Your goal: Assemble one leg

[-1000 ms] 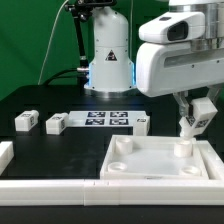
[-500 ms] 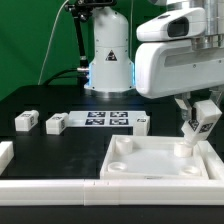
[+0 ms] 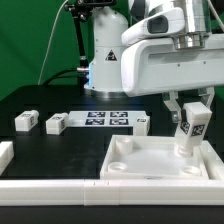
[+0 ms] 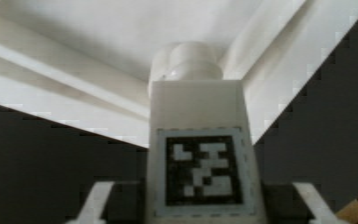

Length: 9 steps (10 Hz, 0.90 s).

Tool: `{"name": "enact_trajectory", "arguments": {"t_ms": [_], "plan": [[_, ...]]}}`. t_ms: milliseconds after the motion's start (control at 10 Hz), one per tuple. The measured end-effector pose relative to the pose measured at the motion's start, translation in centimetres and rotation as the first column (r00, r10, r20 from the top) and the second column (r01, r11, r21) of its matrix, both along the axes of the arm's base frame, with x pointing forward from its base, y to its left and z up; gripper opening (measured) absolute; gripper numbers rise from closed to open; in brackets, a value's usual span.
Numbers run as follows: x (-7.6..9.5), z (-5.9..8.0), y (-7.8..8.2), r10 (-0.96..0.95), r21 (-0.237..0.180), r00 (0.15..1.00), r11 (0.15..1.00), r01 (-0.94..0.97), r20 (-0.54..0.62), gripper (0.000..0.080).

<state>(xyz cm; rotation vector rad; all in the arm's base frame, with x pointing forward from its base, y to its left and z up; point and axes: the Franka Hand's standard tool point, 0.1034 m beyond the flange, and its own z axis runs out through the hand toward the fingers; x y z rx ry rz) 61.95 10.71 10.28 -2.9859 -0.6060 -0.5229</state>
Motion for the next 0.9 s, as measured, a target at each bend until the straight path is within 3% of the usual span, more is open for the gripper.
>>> {"name": "enact_trajectory", "arguments": {"t_ms": [300,900], "plan": [[1.1,-0.4,-0.3,-0.005,0.004,1.000,1.000,0.005,0.030,0.0290],[1.1,-1.1,-0.1,-0.010,0.012,0.998,1.000,0.009,0.069,0.0290]]}}
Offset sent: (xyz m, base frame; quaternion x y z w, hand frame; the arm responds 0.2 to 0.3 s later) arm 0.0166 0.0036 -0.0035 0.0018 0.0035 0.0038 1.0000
